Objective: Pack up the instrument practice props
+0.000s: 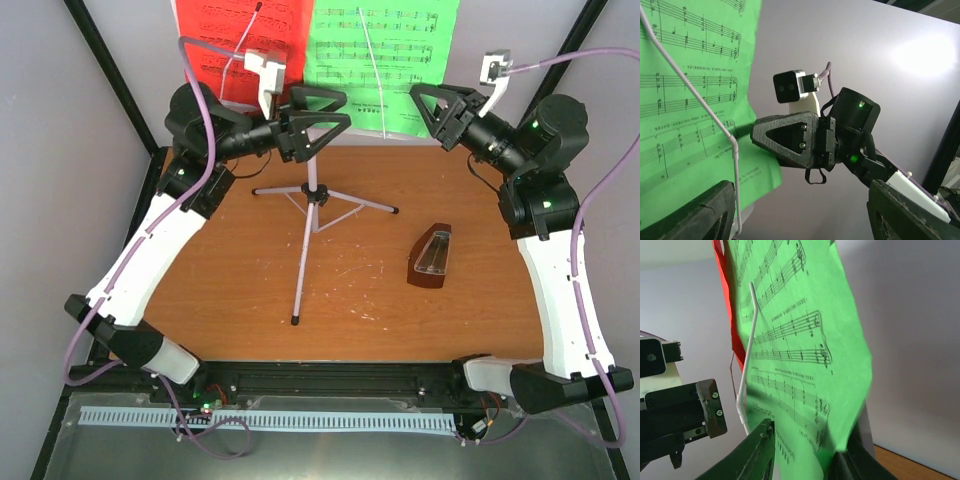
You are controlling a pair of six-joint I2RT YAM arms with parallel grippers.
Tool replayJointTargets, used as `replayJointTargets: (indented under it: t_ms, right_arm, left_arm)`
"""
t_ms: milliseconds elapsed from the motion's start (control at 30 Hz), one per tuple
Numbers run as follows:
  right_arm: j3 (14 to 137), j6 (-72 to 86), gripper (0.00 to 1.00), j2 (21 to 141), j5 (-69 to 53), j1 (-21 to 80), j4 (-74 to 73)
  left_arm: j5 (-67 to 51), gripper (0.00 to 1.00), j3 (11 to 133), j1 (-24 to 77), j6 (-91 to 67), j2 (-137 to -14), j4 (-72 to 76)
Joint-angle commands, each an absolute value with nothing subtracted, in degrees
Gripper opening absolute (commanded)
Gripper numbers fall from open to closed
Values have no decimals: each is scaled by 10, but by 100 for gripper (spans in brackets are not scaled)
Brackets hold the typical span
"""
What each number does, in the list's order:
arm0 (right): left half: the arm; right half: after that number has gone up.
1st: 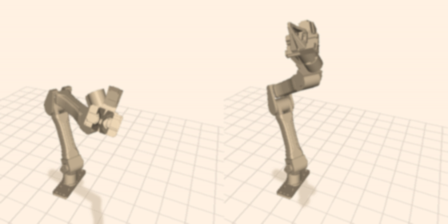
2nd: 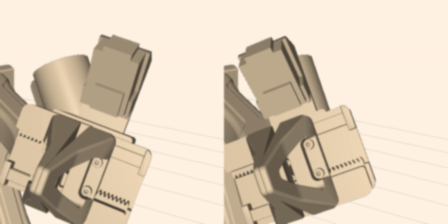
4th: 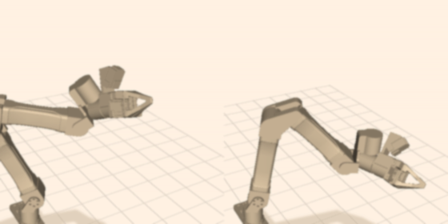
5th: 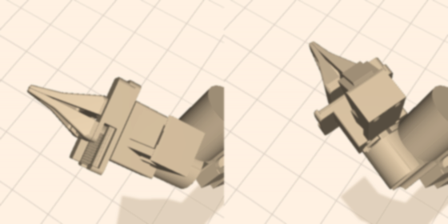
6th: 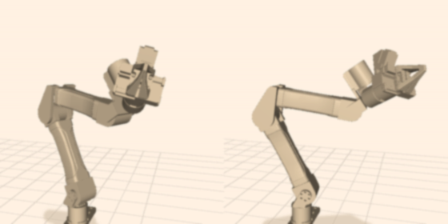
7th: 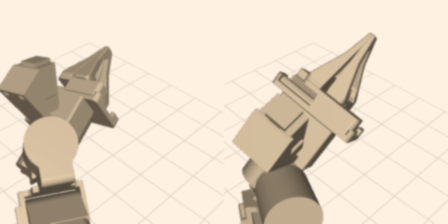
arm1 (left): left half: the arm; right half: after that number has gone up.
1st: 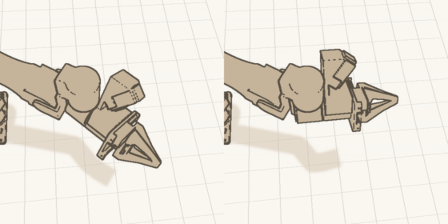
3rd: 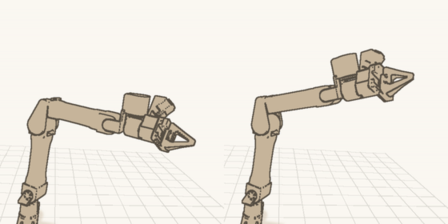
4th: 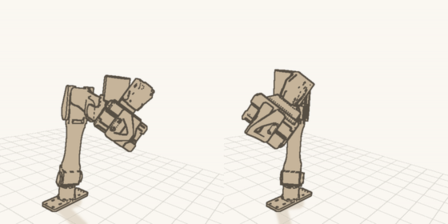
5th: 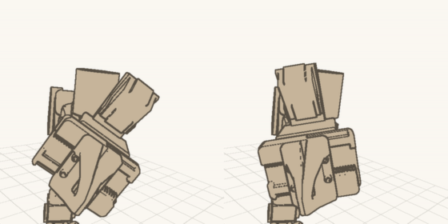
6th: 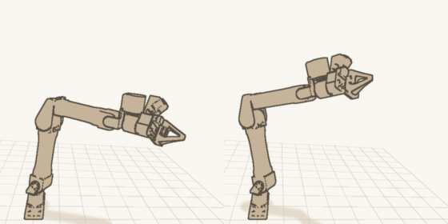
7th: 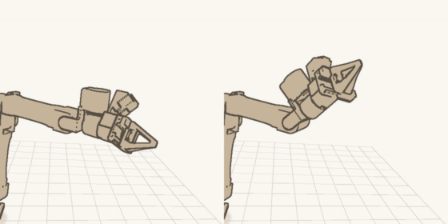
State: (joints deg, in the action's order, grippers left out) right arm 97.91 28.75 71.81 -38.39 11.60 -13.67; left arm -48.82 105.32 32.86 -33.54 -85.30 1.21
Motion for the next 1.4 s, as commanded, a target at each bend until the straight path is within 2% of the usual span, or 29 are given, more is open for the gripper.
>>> replayJointTargets:
  t_ms: [0,333,533,700,933,1067,1367]
  right_arm:
    - [1020,277,30,741,-398,113,-117]
    - [1097,260,29,791,-423,113,-117]
    - [1127,256,21,813,-429,113,-115]
    - [1128,249,3,813,-424,113,-114]
    - [1129,243,3,809,-423,113,-116]
    - [1129,239,3,807,-423,113,-118]
    - [1128,230,3,805,-420,113,-126]
  left_arm:
    - [-459,72,1124,349,-335,-894,-7]
    - [-429,65,1207,366,-333,-956,-31]
    - [-428,60,1251,366,-349,-990,-30]
    - [-421,54,1279,372,-358,-1011,-27]
    - [-413,45,1295,374,-360,-1029,-28]
    - [-418,36,1312,374,-366,-1044,-25]
    - [-418,4,1319,374,-365,-1053,-23]
